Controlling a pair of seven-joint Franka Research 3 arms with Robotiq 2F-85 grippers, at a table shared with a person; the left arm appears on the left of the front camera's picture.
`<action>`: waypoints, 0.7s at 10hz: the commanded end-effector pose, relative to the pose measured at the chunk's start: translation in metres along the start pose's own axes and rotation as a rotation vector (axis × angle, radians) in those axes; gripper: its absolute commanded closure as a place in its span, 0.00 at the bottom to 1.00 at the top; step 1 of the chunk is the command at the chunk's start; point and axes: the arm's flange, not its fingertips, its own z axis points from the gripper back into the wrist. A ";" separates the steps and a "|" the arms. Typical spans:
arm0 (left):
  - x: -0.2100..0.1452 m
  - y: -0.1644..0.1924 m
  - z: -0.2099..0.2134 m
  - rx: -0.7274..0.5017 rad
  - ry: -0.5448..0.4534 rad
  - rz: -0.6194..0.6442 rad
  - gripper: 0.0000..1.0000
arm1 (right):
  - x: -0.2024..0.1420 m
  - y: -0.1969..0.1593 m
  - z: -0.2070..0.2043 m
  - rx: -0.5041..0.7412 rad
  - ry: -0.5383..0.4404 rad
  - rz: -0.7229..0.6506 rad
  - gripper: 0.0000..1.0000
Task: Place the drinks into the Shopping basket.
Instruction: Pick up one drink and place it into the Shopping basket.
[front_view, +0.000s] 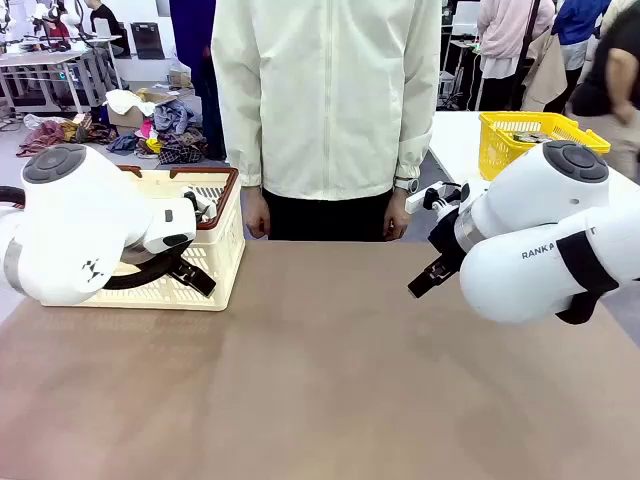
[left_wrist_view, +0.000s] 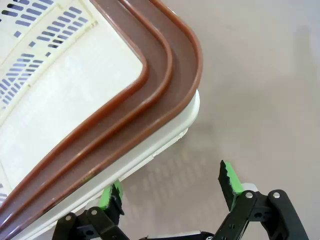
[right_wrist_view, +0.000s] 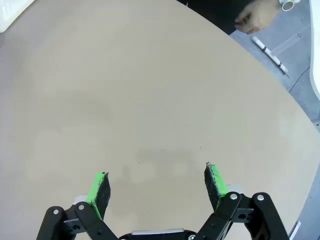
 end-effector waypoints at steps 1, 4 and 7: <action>0.000 0.000 0.000 0.000 0.000 0.000 0.00 | 0.000 0.000 0.000 0.000 -0.001 0.000 0.00; 0.000 0.000 0.000 0.000 0.000 0.000 0.00 | 0.000 0.000 0.000 0.000 -0.001 0.000 0.00; 0.000 0.000 0.000 0.000 0.000 0.000 0.00 | 0.000 0.000 0.000 0.000 -0.001 0.000 0.00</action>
